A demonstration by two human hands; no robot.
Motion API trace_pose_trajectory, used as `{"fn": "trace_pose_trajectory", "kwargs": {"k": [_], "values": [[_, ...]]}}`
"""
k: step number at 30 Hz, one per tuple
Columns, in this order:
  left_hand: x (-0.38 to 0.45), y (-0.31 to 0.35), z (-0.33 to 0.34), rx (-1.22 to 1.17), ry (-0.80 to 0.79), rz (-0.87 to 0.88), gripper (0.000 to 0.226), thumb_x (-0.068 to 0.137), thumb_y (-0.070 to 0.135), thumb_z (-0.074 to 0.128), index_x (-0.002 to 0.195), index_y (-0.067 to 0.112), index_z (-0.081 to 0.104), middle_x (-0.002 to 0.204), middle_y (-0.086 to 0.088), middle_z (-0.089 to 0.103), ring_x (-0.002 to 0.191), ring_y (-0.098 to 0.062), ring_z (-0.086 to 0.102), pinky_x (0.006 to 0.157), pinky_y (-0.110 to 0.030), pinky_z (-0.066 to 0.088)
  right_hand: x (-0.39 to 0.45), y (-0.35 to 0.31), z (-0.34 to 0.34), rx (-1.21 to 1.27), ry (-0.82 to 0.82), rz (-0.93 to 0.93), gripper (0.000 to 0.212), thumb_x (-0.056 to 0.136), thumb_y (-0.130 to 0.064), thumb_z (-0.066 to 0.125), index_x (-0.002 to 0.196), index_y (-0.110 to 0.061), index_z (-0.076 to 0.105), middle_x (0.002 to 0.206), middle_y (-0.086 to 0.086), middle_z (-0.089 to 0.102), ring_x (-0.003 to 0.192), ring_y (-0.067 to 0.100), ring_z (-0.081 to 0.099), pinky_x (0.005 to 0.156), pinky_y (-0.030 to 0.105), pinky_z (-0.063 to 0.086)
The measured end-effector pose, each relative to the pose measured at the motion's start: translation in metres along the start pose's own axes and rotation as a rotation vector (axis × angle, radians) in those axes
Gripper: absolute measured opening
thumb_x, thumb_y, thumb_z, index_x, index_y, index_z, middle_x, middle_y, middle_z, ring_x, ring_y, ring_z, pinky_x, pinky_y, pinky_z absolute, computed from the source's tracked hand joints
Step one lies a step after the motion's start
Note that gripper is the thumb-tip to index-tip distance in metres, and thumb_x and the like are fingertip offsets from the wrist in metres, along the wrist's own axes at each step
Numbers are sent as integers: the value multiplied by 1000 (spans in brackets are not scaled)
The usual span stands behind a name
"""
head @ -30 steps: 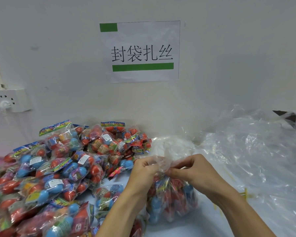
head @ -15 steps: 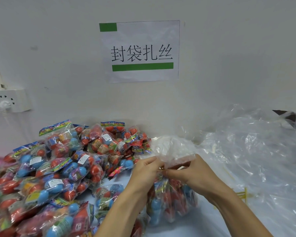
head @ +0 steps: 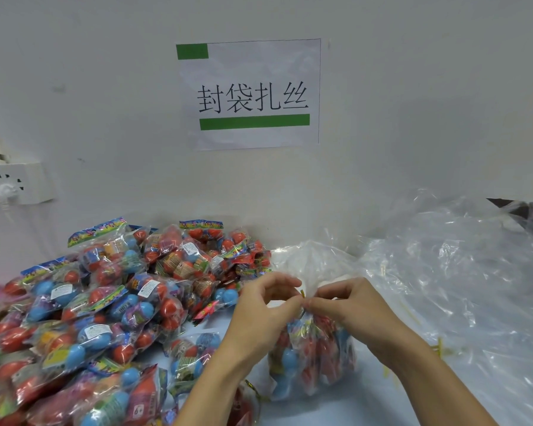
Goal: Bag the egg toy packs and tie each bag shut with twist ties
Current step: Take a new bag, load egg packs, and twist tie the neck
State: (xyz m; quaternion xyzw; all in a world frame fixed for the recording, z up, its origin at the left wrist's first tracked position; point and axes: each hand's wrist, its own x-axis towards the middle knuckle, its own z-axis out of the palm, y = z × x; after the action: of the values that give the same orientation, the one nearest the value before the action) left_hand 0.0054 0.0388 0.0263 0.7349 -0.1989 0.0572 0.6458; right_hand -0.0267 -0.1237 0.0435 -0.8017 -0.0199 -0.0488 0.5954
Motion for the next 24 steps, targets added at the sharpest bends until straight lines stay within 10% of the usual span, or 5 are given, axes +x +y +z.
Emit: {"fn": "trace_pose_trajectory", "kwargs": {"k": [21,24], "values": [[-1,0,2,35,-6,86,26,83,-6,71,86,20,73,81,2,76,61,-4,66,58,-19,50,7,5,1,37,138,158,25,86,-10,72,62,-14,78,66,4,72,62,6,66,61,16,52],[0,-3,2,28,8,83,36,87,-10,65,82,24,77,80,2,76,66,-23,69,59,-31,55,6,4,2,32,150,160,23,86,-9,73,63,-12,79,78,14,74,75,17,67,72,29,53]]}}
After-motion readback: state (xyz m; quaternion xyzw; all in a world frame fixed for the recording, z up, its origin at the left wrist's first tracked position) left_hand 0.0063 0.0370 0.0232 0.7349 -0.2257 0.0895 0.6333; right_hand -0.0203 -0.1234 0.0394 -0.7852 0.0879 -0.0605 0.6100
